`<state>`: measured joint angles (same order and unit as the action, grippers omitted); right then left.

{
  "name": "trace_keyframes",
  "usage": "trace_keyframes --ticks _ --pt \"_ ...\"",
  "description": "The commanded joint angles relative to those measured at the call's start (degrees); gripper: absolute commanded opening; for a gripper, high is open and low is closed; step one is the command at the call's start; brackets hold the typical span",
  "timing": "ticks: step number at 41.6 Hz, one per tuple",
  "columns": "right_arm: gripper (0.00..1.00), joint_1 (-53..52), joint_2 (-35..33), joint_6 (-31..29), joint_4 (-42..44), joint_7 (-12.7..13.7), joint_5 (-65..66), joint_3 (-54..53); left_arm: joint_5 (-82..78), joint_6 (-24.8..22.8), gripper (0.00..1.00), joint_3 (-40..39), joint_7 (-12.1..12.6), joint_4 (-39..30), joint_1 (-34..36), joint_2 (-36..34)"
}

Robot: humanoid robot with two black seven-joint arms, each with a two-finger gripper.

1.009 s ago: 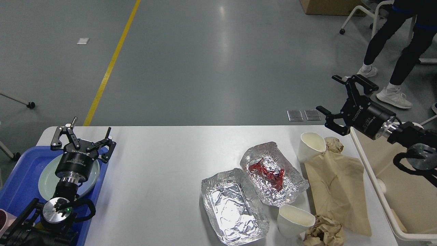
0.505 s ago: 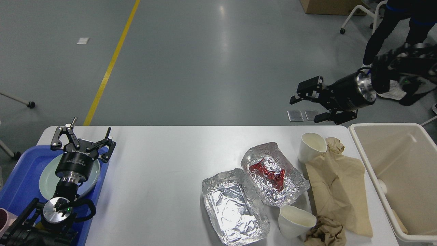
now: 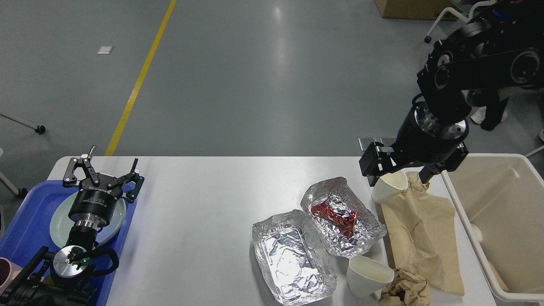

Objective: Tidy desktop
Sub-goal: 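Lift the right gripper and reach toward the crumpled brown paper, then grasp the brown paper with the right gripper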

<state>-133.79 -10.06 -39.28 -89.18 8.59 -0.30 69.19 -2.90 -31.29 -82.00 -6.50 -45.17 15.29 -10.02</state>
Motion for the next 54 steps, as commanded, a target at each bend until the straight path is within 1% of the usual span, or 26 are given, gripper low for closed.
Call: trace_keyframes --ticks 1,10,15,17,21,22,24,27,29,31,35,36,41,45,49,54 --pt "1.0 -1.0 -0.2 2.7 -2.6 3.0 0.4 1.8 0.0 0.0 0.96 0.0 0.0 0.0 0.1 0.0" --pt "1.0 2.9 -2.8 6.7 -2.7 2.9 0.0 2.4 0.0 0.0 0.96 0.0 0.0 0.0 0.1 0.0" --pt "1.0 7.9 -5.8 10.7 -2.2 2.6 1.8 3.8 0.0 0.0 0.96 0.0 0.0 0.0 0.1 0.0" --pt "1.0 10.0 -6.0 12.6 -1.8 2.3 3.0 4.0 0.0 0.0 0.96 0.0 0.0 0.0 0.1 0.0" --pt "1.0 14.6 -6.1 14.2 0.0 1.7 4.9 3.8 0.0 -0.1 0.96 0.0 0.0 0.0 0.1 0.0" --pt "1.0 15.7 -6.1 14.4 0.2 1.3 5.3 3.8 0.0 -0.1 0.96 0.0 0.0 0.0 0.1 0.0" --pt "1.0 17.9 -6.1 14.7 1.1 -0.2 6.2 3.7 0.0 -0.1 0.96 0.0 0.0 0.0 0.1 0.0" --pt "1.0 21.1 -6.3 15.3 3.2 -3.6 7.8 3.3 0.0 -0.1 0.96 0.0 0.0 0.0 0.1 0.0" --pt "1.0 23.8 -6.3 16.5 5.2 -5.3 8.6 3.3 0.0 -0.1 0.96 0.0 0.0 0.0 0.1 0.0" --pt "1.0 27.2 -6.1 17.9 8.0 -6.2 9.0 3.2 0.0 -0.1 0.96 0.0 0.0 0.0 0.1 0.0" --pt "1.0 35.1 -4.9 19.9 15.1 -6.3 9.0 3.0 0.0 -0.1 0.96 0.0 0.0 0.0 0.1 0.0" --pt "1.0 38.1 -4.5 19.9 18.2 -6.3 9.0 2.7 0.0 -0.1 0.96 0.0 0.0 0.0 0.1 0.0" --pt "1.0 43.7 -4.5 20.3 23.1 -6.5 9.1 1.7 0.0 -0.1 0.96 0.0 0.0 0.0 0.1 0.0" --pt "1.0 47.1 -4.7 21.1 25.4 -6.4 9.3 1.7 0.0 -0.1 0.96 0.0 0.0 0.0 0.1 0.0" --pt "1.0 48.2 -4.4 22.1 25.6 -5.9 9.4 1.7 0.0 -0.1 0.96 0.0 0.0 0.0 0.1 0.0" --pt "1.0 49.9 -4.4 26.8 25.6 -5.8 9.3 1.4 0.0 -0.1 0.96 0.0 0.0 0.0 0.1 0.0"
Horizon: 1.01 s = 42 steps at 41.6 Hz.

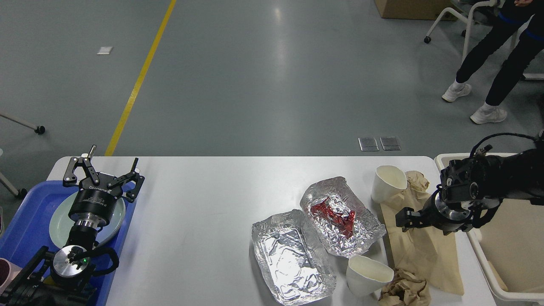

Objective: Tidy desktop
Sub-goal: 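Grasp the brown paper with the right gripper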

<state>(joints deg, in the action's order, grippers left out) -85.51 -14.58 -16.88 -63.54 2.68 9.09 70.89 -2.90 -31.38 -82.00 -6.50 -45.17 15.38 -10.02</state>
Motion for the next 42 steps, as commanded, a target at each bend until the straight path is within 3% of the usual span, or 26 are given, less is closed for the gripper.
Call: trace_keyframes --ticks 1,9,17,20,23,25,28,32,38,40,42 --pt "1.0 1.7 0.1 5.3 -0.3 0.1 -0.2 -0.3 0.0 0.0 0.96 0.0 0.0 0.1 0.0 0.0" --pt "1.0 4.3 0.5 10.2 -0.3 0.1 -0.1 -0.4 0.0 0.0 0.96 0.0 0.0 0.0 0.0 0.0" --pt "1.0 5.3 1.2 10.8 -0.3 0.1 0.0 -0.4 0.0 0.0 0.96 0.0 0.0 0.0 0.0 0.0" --pt "0.83 5.3 1.2 10.8 -0.3 0.1 -0.2 -0.4 0.0 0.0 0.96 0.0 0.0 0.0 0.0 0.0" --pt "0.47 5.2 1.0 10.6 -0.4 0.1 -0.6 -0.4 0.0 0.0 0.96 0.0 0.0 0.0 0.0 0.0" --pt "0.33 5.3 1.0 10.4 -0.5 0.1 -0.7 -0.4 0.0 0.0 0.96 0.0 0.0 0.0 0.0 0.0" --pt "0.3 5.4 1.1 10.7 -0.7 0.1 -1.0 -0.6 0.0 0.0 0.96 0.0 0.0 0.0 0.0 0.0" --pt "0.13 5.6 1.0 10.8 -0.6 0.1 -1.5 -1.6 0.0 0.0 0.96 0.0 0.0 0.0 0.0 0.0" --pt "0.1 5.4 0.3 12.5 -0.5 0.3 -6.4 -1.8 0.0 0.0 0.96 0.0 0.0 0.0 0.0 0.0" --pt "0.0 5.4 -0.2 12.5 -0.7 0.7 -6.5 -1.8 0.0 0.0 0.96 0.0 0.0 0.0 0.0 0.0" --pt "0.0 5.3 -0.5 12.0 -1.0 1.4 -6.6 -1.8 0.0 0.0 0.96 0.0 0.0 0.0 0.0 0.0"
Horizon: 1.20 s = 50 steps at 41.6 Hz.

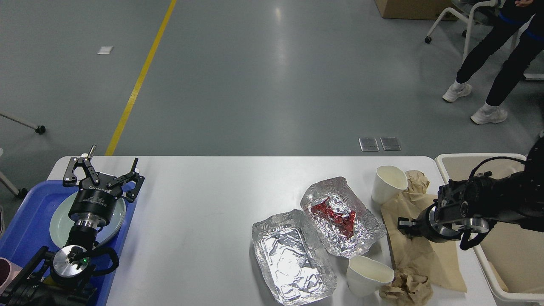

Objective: Tidy desktop
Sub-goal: 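Grasp the brown paper with the right gripper, then lift the brown paper and drop it into the beige bin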

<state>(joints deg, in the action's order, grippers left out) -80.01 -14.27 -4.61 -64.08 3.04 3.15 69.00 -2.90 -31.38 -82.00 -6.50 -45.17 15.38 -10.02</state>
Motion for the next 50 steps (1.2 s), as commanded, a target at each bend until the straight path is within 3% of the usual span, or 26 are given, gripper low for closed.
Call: trace_keyframes --ticks 1,5,24,33,42,50 --pt "0.0 -0.3 -0.9 -0.6 -0.8 1.4 -0.6 0.1 0.0 0.0 0.96 0.0 0.0 0.0 0.0 0.0" --pt "0.0 -0.8 -1.0 -1.8 -1.7 2.9 -0.8 -0.1 0.0 0.0 0.96 0.0 0.0 0.0 0.0 0.0" --pt "0.0 -6.6 -5.7 -4.9 -6.0 2.5 -4.7 -0.1 0.0 0.0 0.96 0.0 0.0 0.0 0.0 0.0" --pt "0.0 -19.3 -12.4 -11.2 -12.2 2.5 -5.3 1.6 0.0 0.0 0.96 0.0 0.0 0.0 0.0 0.0" --pt "0.0 -35.3 -12.9 -25.3 -16.8 2.6 -5.3 6.8 0.0 0.0 0.96 0.0 0.0 0.0 0.0 0.0" --pt "0.0 -53.0 -12.8 -29.2 -27.0 2.8 -5.3 12.4 0.0 0.0 0.96 0.0 0.0 0.0 0.0 0.0"
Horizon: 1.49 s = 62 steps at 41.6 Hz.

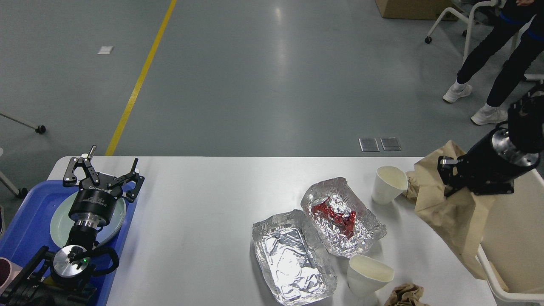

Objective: Tidy desktop
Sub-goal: 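Lift the brown paper and drop it into the beige bin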

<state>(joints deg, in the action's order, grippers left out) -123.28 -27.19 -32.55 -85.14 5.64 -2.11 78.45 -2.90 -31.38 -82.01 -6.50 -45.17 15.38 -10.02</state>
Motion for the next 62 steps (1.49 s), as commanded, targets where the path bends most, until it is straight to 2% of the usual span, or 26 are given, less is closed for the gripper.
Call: trace_keyframes --ticks 1,6,12,19,21,26,35,42,46,51,62 --pt "0.0 -11.1 0.1 -1.3 -6.9 0.3 -0.1 3.1 0.0 0.0 0.96 0.0 0.0 0.1 0.0 0.0" --pt "0.0 -13.7 -0.1 -0.3 -8.2 0.6 -1.5 5.0 0.0 0.0 0.96 0.0 0.0 0.0 0.0 0.0" --pt "0.0 -12.3 -0.8 4.1 -7.1 0.6 -1.5 8.6 0.0 0.0 0.96 0.0 0.0 0.0 0.0 0.0" --pt "0.0 -3.7 -5.4 10.8 0.7 0.6 -1.8 10.8 0.0 0.0 0.96 0.0 0.0 0.0 0.0 0.0" --pt "0.0 1.4 -8.4 12.8 5.4 0.5 -1.7 9.6 0.0 0.0 0.96 0.0 0.0 0.0 0.0 0.0" --pt "0.0 13.6 -10.2 14.7 15.9 0.4 -1.7 5.5 0.0 0.0 0.96 0.0 0.0 0.1 0.0 0.0" --pt "0.0 47.8 -10.0 17.3 44.2 0.2 -1.7 -14.9 0.0 0.0 0.96 0.0 0.0 0.0 0.0 0.0" --pt "0.0 64.4 -7.4 20.5 59.5 0.1 -1.5 -25.4 0.0 0.0 0.96 0.0 0.0 0.1 0.0 0.0" --pt "0.0 71.1 -3.7 25.5 66.2 0.1 -1.5 -28.6 0.0 0.0 0.96 0.0 0.0 0.0 0.0 0.0" --pt "0.0 80.9 3.4 35.3 74.7 0.0 -1.7 -30.2 0.0 0.0 0.96 0.0 0.0 0.0 0.0 0.0" --pt "0.0 86.8 9.0 40.1 77.5 0.2 -2.0 -30.7 0.0 0.0 0.96 0.0 0.0 0.1 0.0 0.0"
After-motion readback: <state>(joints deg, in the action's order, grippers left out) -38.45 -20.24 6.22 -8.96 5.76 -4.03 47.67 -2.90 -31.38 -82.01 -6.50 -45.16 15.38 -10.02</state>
